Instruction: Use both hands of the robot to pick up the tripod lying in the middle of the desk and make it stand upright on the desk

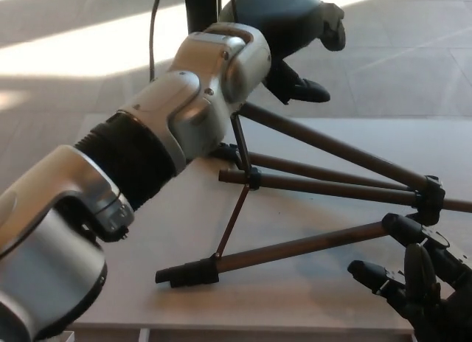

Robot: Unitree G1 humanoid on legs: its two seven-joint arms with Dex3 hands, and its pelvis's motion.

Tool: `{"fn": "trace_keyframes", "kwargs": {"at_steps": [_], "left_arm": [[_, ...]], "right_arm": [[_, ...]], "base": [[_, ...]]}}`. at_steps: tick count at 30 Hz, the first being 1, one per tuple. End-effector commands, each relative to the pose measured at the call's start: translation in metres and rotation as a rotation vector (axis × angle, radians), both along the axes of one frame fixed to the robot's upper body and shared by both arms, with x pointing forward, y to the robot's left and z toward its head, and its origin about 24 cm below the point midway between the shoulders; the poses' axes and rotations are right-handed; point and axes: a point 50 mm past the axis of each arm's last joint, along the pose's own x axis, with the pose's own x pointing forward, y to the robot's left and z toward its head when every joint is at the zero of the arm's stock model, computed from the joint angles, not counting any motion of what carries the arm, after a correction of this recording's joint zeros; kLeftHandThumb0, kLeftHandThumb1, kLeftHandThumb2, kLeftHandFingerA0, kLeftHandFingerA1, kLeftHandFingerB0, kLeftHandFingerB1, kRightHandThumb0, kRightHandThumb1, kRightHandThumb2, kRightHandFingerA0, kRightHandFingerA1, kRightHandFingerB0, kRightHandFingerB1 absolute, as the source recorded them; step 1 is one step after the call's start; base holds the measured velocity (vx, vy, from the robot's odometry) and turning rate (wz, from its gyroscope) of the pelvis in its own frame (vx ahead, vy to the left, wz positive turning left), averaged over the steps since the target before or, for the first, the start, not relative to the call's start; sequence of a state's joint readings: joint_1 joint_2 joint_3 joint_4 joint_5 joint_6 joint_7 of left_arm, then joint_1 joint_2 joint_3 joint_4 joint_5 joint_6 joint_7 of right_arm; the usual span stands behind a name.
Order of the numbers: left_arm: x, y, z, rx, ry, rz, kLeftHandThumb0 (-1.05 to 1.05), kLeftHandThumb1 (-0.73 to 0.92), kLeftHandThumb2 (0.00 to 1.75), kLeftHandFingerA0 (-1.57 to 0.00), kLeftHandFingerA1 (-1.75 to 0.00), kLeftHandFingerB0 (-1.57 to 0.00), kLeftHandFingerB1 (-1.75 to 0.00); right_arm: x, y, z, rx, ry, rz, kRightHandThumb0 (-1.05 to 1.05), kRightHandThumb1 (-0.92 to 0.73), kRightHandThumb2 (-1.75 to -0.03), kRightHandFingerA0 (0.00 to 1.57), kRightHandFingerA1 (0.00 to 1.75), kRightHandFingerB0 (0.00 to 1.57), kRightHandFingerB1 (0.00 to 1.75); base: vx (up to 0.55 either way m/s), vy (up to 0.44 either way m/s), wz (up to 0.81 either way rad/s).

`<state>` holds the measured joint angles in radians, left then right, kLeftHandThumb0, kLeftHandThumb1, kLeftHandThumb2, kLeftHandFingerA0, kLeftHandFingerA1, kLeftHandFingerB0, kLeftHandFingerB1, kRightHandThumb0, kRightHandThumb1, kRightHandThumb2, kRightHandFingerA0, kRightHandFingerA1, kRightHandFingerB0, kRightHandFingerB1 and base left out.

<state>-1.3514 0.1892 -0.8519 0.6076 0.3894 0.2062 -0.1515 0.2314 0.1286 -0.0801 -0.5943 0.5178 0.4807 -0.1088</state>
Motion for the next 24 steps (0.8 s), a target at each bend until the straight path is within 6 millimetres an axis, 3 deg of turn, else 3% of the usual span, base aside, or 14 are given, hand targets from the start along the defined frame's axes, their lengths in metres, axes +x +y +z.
{"fn": "trace_keyframes", "kwargs": {"at_steps": [1, 3, 4, 7, 10, 13, 14, 15, 17, 18, 19, 20, 24], "left_arm": [[-0.003, -0.013, -0.006, 0.214, -0.064, -0.029, -0.82, 0.57, 0.98, -0.34, -0.59, -0.36, -0.51], [-0.002, -0.010, -0.016, 0.285, -0.023, -0.017, -0.84, 0.56, 0.98, -0.34, -0.59, -0.37, -0.51], [-0.001, -0.008, -0.018, 0.309, -0.022, -0.014, -0.79, 0.67, 0.61, -0.38, -0.56, -0.44, -0.40], [0.000, -0.004, -0.022, 0.381, -0.034, -0.005, -0.80, 0.68, 0.61, -0.36, -0.54, -0.41, -0.38], [0.001, 0.005, -0.033, 0.496, 0.000, 0.024, -0.83, 0.72, 0.62, -0.20, -0.53, -0.28, -0.38], [0.001, 0.010, -0.039, 0.523, 0.016, 0.048, -0.83, 0.69, 0.61, -0.18, -0.49, -0.27, -0.35], [0.001, 0.011, -0.040, 0.532, 0.022, 0.054, -0.83, 0.53, 0.93, -0.13, -0.53, -0.18, -0.46], [0.001, 0.013, -0.046, 0.571, 0.027, 0.073, -0.89, 0.53, 0.92, -0.04, -0.47, -0.18, -0.44], [-0.001, 0.014, -0.051, 0.587, 0.025, 0.083, -0.90, 0.53, 0.92, -0.04, -0.46, -0.16, -0.43], [-0.001, 0.015, -0.052, 0.598, 0.024, 0.088, -0.87, 0.64, 0.61, -0.06, -0.40, -0.20, -0.33], [-0.001, 0.015, -0.053, 0.590, 0.031, 0.092, -0.87, 0.65, 0.60, -0.05, -0.39, -0.20, -0.32], [-0.001, 0.015, -0.053, 0.591, 0.035, 0.098, -0.87, 0.52, 0.95, -0.03, -0.36, -0.11, -0.43], [0.000, 0.010, -0.057, 0.580, 0.052, 0.116, -0.84, 0.50, 0.95, -0.04, -0.33, -0.09, -0.35]], "right_arm": [[0.001, 0.003, 0.006, 0.046, 0.008, -0.002, -0.77, -0.65, -0.60, 0.74, 0.71, 0.71, 0.55], [0.002, 0.003, 0.007, 0.052, 0.006, -0.005, -0.78, -0.64, -0.60, 0.74, 0.71, 0.72, 0.55], [0.003, 0.003, 0.008, 0.055, 0.005, -0.007, -0.77, -0.65, -0.60, 0.74, 0.71, 0.73, 0.55], [0.004, 0.004, 0.009, 0.054, -0.003, -0.004, -0.77, -0.65, -0.60, 0.73, 0.72, 0.71, 0.55], [0.005, 0.003, 0.011, 0.045, -0.020, 0.001, -0.77, -0.66, -0.60, 0.74, 0.71, 0.71, 0.54], [0.006, 0.004, 0.012, 0.050, -0.021, 0.006, -0.76, -0.66, -0.60, 0.76, 0.72, 0.70, 0.54], [0.006, 0.004, 0.012, 0.051, -0.019, 0.006, -0.76, -0.65, -0.60, 0.77, 0.72, 0.70, 0.54], [0.007, 0.005, 0.013, 0.051, -0.020, 0.003, -0.76, -0.65, -0.60, 0.78, 0.71, 0.70, 0.54], [0.008, 0.005, 0.014, 0.044, -0.022, 0.006, -0.76, -0.66, -0.60, 0.78, 0.71, 0.70, 0.54], [0.008, 0.007, 0.014, 0.047, -0.023, 0.008, -0.76, -0.65, -0.60, 0.78, 0.71, 0.71, 0.54], [0.008, 0.007, 0.015, 0.046, -0.024, 0.006, -0.76, -0.65, -0.60, 0.77, 0.71, 0.71, 0.54], [0.008, 0.007, 0.015, 0.043, -0.026, 0.008, -0.76, -0.65, -0.60, 0.77, 0.71, 0.70, 0.54], [0.009, 0.007, 0.018, 0.035, -0.025, -0.001, -0.77, -0.65, -0.60, 0.76, 0.70, 0.68, 0.53]], "base": [[0.00, 0.000, 0.00], [0.00, 0.000, 0.00], [0.00, 0.000, 0.00], [0.00, 0.000, 0.00], [0.00, 0.000, 0.00], [0.00, 0.000, 0.00], [0.00, 0.000, 0.00], [0.00, 0.000, 0.00], [0.00, 0.000, 0.00], [0.00, 0.000, 0.00], [0.00, 0.000, 0.00], [0.00, 0.000, 0.00], [0.00, 0.000, 0.00]]}}
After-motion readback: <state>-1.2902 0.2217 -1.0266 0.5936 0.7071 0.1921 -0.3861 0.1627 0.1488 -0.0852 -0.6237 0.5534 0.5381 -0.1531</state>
